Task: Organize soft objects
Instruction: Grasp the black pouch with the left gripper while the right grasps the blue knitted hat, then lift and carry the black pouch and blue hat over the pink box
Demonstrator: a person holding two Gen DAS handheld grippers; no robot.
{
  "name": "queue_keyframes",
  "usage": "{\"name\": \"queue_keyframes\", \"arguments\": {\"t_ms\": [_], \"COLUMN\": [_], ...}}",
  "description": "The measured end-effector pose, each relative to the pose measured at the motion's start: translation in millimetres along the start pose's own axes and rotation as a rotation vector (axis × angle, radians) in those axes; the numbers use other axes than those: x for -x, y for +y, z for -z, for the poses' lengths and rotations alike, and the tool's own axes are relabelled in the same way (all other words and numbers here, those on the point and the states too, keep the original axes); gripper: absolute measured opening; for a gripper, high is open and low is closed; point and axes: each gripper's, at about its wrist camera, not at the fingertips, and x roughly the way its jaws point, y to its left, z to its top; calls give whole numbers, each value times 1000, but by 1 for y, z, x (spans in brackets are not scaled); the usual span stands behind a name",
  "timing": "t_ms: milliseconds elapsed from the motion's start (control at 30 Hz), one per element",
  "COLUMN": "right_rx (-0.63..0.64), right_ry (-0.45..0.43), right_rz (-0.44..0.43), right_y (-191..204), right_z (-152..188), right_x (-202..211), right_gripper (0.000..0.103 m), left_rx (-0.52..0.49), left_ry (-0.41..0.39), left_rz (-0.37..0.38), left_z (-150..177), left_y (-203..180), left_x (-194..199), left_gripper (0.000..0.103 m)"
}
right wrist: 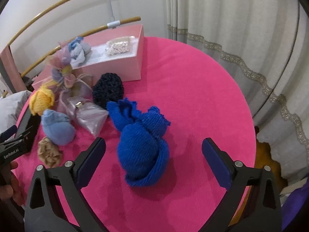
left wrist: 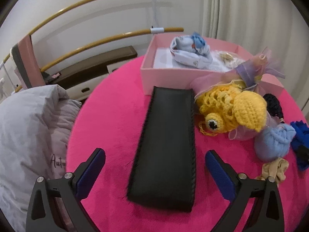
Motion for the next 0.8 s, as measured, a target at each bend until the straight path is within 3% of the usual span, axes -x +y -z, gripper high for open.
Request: {"name": "queue_keyframes", "arguments": {"t_ms": [100,200,267,500,800], "right_rx": [-3,10,24,16,15], "right_ry": [10,13,6,-15,-64], "right_rz": [6,-4,-17,-38,-58], "right_y": [-3,-3,-2,-2,-1], "right_z": [-3,-3,-3,1,5], "right_x": [-8,-12,-11,0,31], "right_gripper": [76,61,39,34,34], "left_rx": [17,15,15,31,27], "left_ry": [32,20,18,11,-40], "left_rz": [47,65,74,91,70], "left_z": [-8,-14,-15,-11,6], "left_y": [-1,0,-1,6,11], "left_x": [-18,-22,-27,-26,18], "left_gripper": [66,50,45,35,34]}}
